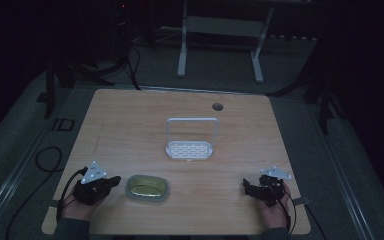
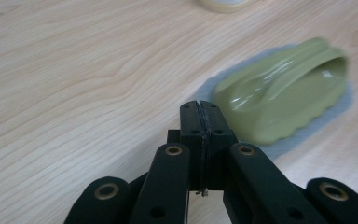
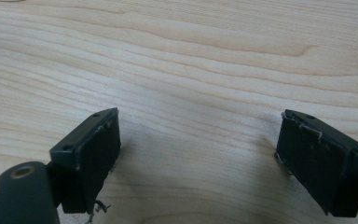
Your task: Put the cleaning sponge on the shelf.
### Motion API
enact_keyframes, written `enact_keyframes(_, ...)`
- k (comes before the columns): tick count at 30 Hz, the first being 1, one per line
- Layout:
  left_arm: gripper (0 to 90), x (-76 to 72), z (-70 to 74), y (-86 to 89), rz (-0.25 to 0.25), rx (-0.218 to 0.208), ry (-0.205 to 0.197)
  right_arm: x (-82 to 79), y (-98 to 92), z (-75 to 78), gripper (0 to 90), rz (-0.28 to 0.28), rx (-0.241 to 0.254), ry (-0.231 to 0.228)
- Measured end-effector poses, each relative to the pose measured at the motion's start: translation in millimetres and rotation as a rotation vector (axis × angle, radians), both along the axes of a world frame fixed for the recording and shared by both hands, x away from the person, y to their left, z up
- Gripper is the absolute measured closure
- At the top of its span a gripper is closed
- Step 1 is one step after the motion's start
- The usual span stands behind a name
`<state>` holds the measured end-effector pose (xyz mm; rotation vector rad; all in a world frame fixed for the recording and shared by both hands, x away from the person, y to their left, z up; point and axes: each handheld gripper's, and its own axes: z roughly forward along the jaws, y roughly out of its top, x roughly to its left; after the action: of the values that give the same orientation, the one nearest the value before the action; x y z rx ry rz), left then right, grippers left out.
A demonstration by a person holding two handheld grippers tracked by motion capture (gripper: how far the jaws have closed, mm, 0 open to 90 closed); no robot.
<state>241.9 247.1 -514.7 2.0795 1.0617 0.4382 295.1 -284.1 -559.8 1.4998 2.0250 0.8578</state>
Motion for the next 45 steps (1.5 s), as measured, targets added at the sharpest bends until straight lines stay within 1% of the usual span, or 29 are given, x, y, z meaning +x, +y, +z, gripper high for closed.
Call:
enact_keyframes(5, 89.5, -4.8, 8.2, -13.7, -0.053, 0.007, -0.010, 0.0, 0.0, 0.0, 13.1, 0.000, 0.000, 0.000)
enact_keyframes(6, 89.5, -4.8, 8.2, -13.7, -0.053, 0.007, -0.010, 0.0, 0.0, 0.0, 13.1, 0.000, 0.000, 0.000)
enact_keyframes(9, 89.5, -5.6, 12.1, -24.6, -0.091, 0.022, -0.004, 0.0, 0.0, 0.0, 13.1, 0.000, 0.000, 0.000)
enact_keyframes(10, 89.5, -5.6, 12.1, -24.6, -0.091, 0.022, -0.004, 0.0, 0.0, 0.0, 13.1, 0.000, 0.000, 0.000)
enact_keyframes(11, 89.6, -6.1, 13.5, -29.0, -0.107, 0.021, -0.003, 0.0, 0.0, 0.0, 13.0, 0.000, 0.000, 0.000)
enact_keyframes(14, 89.6, -6.7, 14.8, -33.0, -0.122, 0.019, -0.002, 0.0, 0.0, 0.0, 13.0, 0.000, 0.000, 0.000)
enact_keyframes(15, 89.6, -7.3, 15.8, -36.7, -0.138, 0.024, -0.002, 0.0, 0.0, 0.0, 13.1, 0.000, 0.000, 0.000)
enact_keyframes(20, 89.6, -6.4, 14.6, -44.7, -0.168, 0.034, 0.010, 0.0, 0.0, 0.0, 13.0, 0.000, 0.000, 0.000)
enact_keyframes(24, 89.6, -5.8, 13.3, -57.6, -0.211, 0.041, 0.017, 0.0, 0.0, 0.0, 13.1, 0.000, 0.000, 0.000)
enact_keyframes(25, 89.6, -5.8, 13.3, -57.6, -0.211, 0.041, 0.017, 0.0, 0.0, 0.0, 13.1, 0.000, 0.000, 0.000)
enact_keyframes(28, 89.6, -4.5, 12.8, -66.9, -0.236, 0.042, 0.017, 0.0, 0.0, 0.0, 13.1, 0.000, 0.000, 0.000)
enact_keyframes(29, 89.7, -3.1, 12.6, -73.2, -0.250, 0.050, 0.020, 0.0, 0.0, 0.0, 13.1, 0.000, 0.000, 0.000)
enact_keyframes(30, 89.7, -3.1, 12.6, -73.2, -0.250, 0.050, 0.020, 0.0, 0.0, 0.0, 13.1, 0.000, 0.000, 0.000)
enact_keyframes(31, 89.7, -1.5, 12.0, -79.7, -0.266, 0.061, 0.024, 0.0, 0.0, 0.0, 13.1, 0.000, 0.000, 0.000)
enact_keyframes(32, 89.8, -1.5, 12.0, -79.7, -0.266, 0.061, 0.024, 0.0, 0.0, 0.0, 13.0, 0.000, 0.000, 0.000)
enact_keyframes(33, 89.8, 0.1, 11.2, -86.1, -0.279, 0.072, 0.028, 0.0, 0.0, 0.0, 13.1, 0.000, 0.000, 0.000)
enact_keyframes(36, 89.9, 2.7, 9.9, -94.5, -0.290, 0.085, 0.035, 0.0, 0.0, 0.0, 13.0, 0.000, 0.000, 0.000)
enact_keyframes(37, 89.9, 2.7, 9.9, -94.5, -0.290, 0.085, 0.035, 0.0, 0.0, 0.0, 13.1, 0.000, 0.000, 0.000)
enact_keyframes(39, 89.9, 6.5, 8.4, -100.2, -0.295, 0.108, 0.041, 0.0, 0.0, 0.0, 13.0, 0.000, 0.000, 0.000)
enact_keyframes(45, 90.0, 14.8, 8.7, -106.0, -0.286, 0.115, 0.052, 0.0, 0.0, 0.0, 13.0, 0.000, 0.000, 0.000)
